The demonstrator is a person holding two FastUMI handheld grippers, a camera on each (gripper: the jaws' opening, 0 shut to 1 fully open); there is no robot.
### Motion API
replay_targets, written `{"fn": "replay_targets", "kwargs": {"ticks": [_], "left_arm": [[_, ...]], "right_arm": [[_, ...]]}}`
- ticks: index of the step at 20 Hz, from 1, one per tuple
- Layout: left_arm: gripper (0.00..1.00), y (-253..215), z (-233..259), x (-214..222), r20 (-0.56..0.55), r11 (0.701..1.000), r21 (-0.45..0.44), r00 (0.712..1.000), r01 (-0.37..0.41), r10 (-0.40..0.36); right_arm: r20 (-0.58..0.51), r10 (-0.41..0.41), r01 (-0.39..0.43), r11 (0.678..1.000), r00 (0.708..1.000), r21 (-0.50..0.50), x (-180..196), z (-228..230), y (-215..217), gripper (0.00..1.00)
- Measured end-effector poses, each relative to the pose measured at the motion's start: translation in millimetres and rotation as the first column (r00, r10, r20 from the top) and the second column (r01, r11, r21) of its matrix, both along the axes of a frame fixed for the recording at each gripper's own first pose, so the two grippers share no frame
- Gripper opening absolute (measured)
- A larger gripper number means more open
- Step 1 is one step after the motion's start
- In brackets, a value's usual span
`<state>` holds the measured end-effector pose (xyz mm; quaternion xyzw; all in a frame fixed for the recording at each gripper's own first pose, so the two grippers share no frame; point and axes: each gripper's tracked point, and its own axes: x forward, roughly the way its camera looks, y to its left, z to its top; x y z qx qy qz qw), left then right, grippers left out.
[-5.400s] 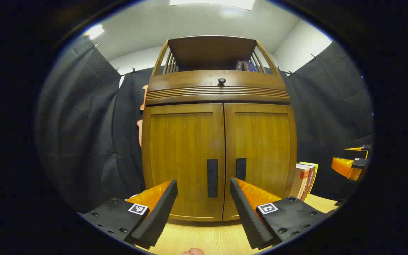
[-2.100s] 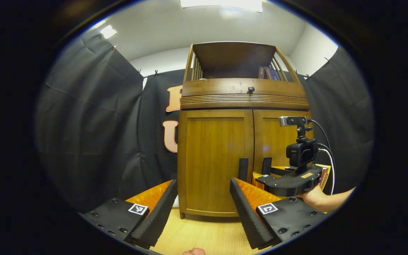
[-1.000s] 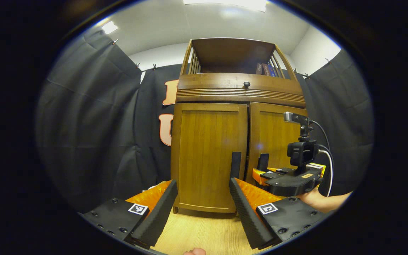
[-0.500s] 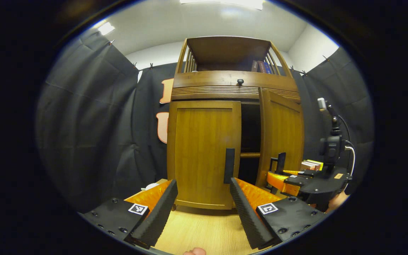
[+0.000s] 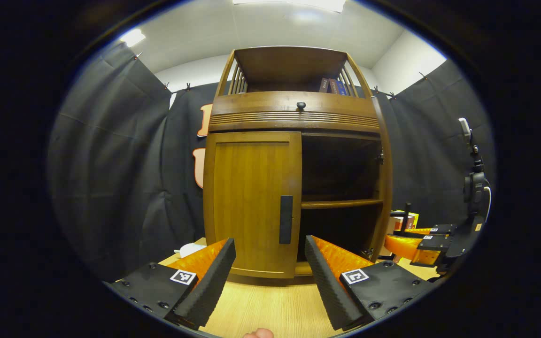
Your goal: Open the right door of the double-door shoe cabinet with the right hand, and open the left door with the left hand.
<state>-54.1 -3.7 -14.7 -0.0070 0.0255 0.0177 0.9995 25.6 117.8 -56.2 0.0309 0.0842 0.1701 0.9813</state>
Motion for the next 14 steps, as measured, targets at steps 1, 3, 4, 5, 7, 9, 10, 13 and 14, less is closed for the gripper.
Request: {"fn": "replay_targets", "kwargs": {"ticks": [1,3,4,5,7,9,10,13,14], "left_arm": [[0.94,-3.3,0.0,1.5,0.000,1.000,0.003,1.000,0.008,-0.008],[0.94,-11.1,-0.5,2.7,-0.003,1.000,0.008,1.000,0.027,-0.027],[0.94,-14.6,-0.6,3.5,-0.004,0.999,0.009,0.999,0.036,-0.036],[0.94,-16.9,-0.6,3.0,-0.004,0.999,0.010,0.999,0.043,-0.043],[0.94,-23.3,-0.4,1.9,-0.003,0.998,0.011,0.998,0.057,-0.057],[0.94,-28.1,-3.5,1.9,-0.010,0.998,0.011,0.998,0.069,-0.069],[0.94,-31.0,-3.5,1.8,-0.013,0.997,0.010,0.997,0.076,-0.076],[0.94,-34.4,-2.5,1.2,-0.011,0.996,0.011,0.996,0.085,-0.085],[0.94,-34.1,-2.6,0.8,-0.010,0.996,0.008,0.996,0.086,-0.086]], "right_arm": [[-0.001,-0.015,0.015,1.000,1.000,-0.003,-3.4,1.2,-9.5,0.20],[0.000,-0.045,0.045,0.999,0.999,-0.010,-10.5,0.0,-30.0,0.24],[-0.002,-0.066,0.066,0.998,0.998,-0.017,-13.6,-0.9,-42.8,0.20],[-0.004,-0.093,0.093,0.995,0.996,-0.022,-17.3,-1.0,-54.6,0.24],[-0.008,-0.129,0.129,0.991,0.992,-0.025,-21.1,-0.4,-75.7,0.13],[-0.018,-0.153,0.153,0.988,0.988,-0.011,-21.6,-1.5,-89.2,0.08],[-0.017,-0.164,0.164,0.986,0.986,-0.011,-21.4,-1.0,-93.7,0.05],[-0.008,-0.203,0.202,0.979,0.979,-0.033,-22.6,-1.3,-113.5,0.04],[-0.007,-0.217,0.217,0.976,0.976,-0.034,-23.1,-2.0,-119.6,0.04]]}}
